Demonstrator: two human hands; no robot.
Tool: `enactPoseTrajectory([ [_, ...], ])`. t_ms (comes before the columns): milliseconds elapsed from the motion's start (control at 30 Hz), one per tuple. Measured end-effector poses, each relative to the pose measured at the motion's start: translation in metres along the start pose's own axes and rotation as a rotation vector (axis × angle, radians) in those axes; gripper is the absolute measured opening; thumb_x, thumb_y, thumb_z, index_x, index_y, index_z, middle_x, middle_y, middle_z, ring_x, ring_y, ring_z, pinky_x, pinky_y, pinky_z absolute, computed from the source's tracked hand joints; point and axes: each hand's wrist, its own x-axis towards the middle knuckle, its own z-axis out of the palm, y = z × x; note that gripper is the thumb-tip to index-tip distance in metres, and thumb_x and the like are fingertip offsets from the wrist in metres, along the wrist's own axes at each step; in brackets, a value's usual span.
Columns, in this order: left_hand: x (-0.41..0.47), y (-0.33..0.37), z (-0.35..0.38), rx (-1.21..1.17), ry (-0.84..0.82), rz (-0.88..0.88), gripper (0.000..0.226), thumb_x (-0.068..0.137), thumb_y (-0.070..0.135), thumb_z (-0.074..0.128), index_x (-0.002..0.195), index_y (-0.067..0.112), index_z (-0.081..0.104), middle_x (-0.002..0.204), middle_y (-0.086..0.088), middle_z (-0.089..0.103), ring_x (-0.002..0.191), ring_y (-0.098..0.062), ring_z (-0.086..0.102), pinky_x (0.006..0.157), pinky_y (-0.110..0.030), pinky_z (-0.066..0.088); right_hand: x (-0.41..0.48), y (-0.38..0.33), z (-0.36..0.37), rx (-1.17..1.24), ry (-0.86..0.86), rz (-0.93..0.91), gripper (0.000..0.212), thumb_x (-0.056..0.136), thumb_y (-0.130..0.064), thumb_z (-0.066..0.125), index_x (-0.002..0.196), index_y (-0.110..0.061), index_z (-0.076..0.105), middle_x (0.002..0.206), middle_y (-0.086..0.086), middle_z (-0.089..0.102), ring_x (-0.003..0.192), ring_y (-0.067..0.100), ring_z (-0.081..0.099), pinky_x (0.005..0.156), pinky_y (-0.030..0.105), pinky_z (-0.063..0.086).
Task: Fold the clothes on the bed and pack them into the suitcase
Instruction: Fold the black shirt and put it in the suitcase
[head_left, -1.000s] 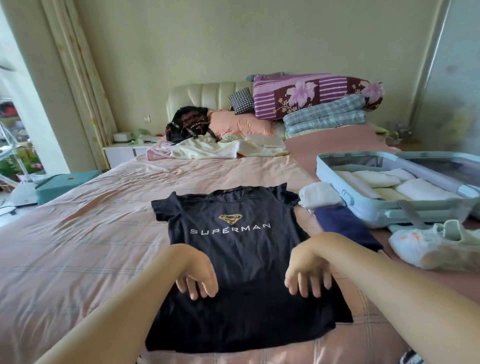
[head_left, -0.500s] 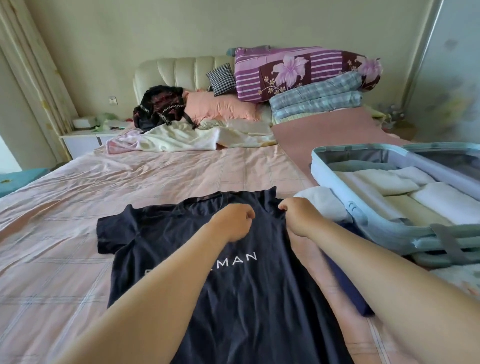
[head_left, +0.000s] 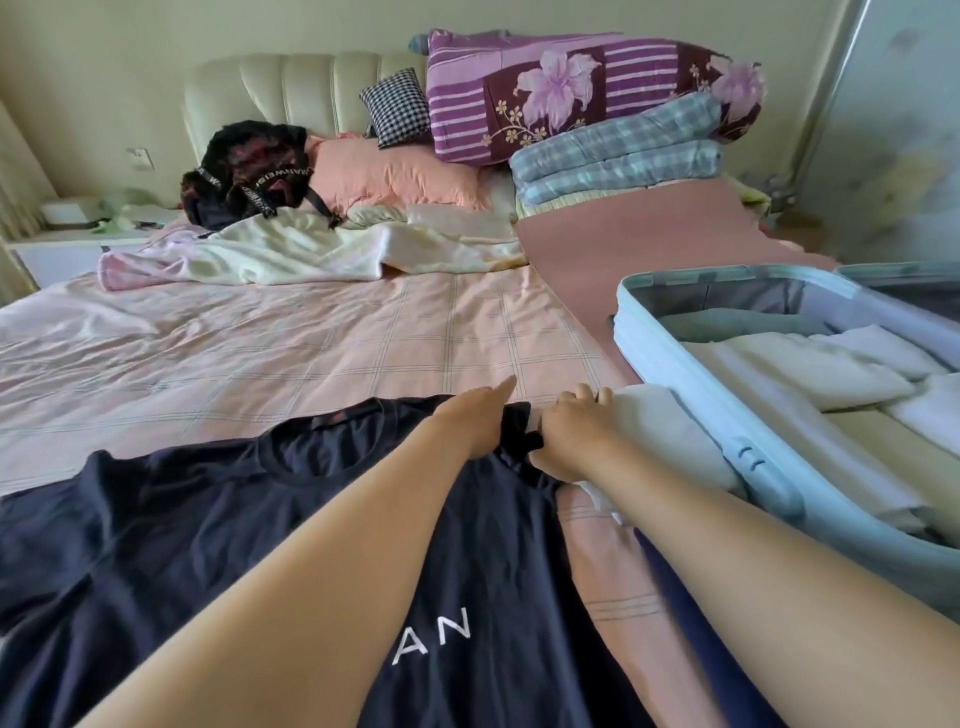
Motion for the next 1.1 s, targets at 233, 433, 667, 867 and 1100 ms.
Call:
enactPoseTrajectory([
  [233, -0.020, -0.035, -0.024, -0.524, 0.374, -0.105, 0.026, 0.078, -0.006, 0.045, 0.077, 0.017, 0.058, 0.099, -0.008, 0.048, 0.080, -0.027, 0.057, 0.059, -0.023, 0.044, -0.011, -0.018, -0.033, 0.786, 0.084, 0.087, 0.009, 0.076, -0.020, 0.062, 0.071, -0.020, 0.054, 0.074, -0.002, 0.061, 0.077, 0.024, 0.059, 0.058, 0.027, 0.039],
  [433, -0.092, -0.098, -0.052, -0.811, 0.254, -0.349, 0.036, 0.087, 0.011, 0.060, 0.120, 0.020, 0.047, 0.083, -0.011, 0.058, 0.059, -0.021, 0.051, 0.047, -0.025, 0.043, -0.026, -0.101, -0.082, 1.204, -0.003, 0.113, 0.018, 0.083, -0.006, 0.057, 0.095, -0.017, 0.064, 0.089, 0.003, 0.066, 0.081, 0.022, 0.064, 0.060, 0.026, 0.048],
  [667, -0.186, -0.171, -0.048, -0.820, 0.178, -0.733, 0.037, 0.100, 0.018, 0.051, 0.134, 0.002, 0.054, 0.128, -0.012, 0.063, 0.090, -0.022, 0.065, 0.072, -0.027, 0.055, -0.052, -0.216, -0.081, 1.364, -0.683, -0.257, 0.048, 0.102, -0.019, 0.056, 0.148, -0.014, 0.043, 0.137, 0.004, 0.054, 0.107, 0.029, 0.068, 0.070, 0.032, 0.059],
  [867, -0.202, -0.184, -0.027, -0.667, 0.232, -0.603, 0.065, 0.076, 0.034, 0.081, 0.133, 0.020, 0.051, 0.122, -0.004, 0.060, 0.105, -0.024, 0.060, 0.082, -0.029, 0.046, -0.026, -0.208, -0.061, 0.864, -0.100, -0.157, 0.040, 0.091, -0.003, 0.044, 0.108, -0.030, 0.069, 0.125, -0.001, 0.066, 0.110, 0.020, 0.065, 0.081, 0.026, 0.057],
  [1100, -0.205, -0.207, -0.028, -0.154, 0.401, -0.666, 0.062, 0.090, -0.005, 0.047, 0.146, 0.012, 0.025, 0.125, -0.020, 0.053, 0.092, -0.033, 0.062, 0.057, -0.035, 0.044, 0.001, -0.211, -0.038, 0.161, -0.076, -0.366, 0.063, 0.101, -0.034, 0.041, 0.160, -0.032, 0.017, 0.168, 0.002, 0.013, 0.153, 0.023, 0.013, 0.123, 0.044, 0.010],
])
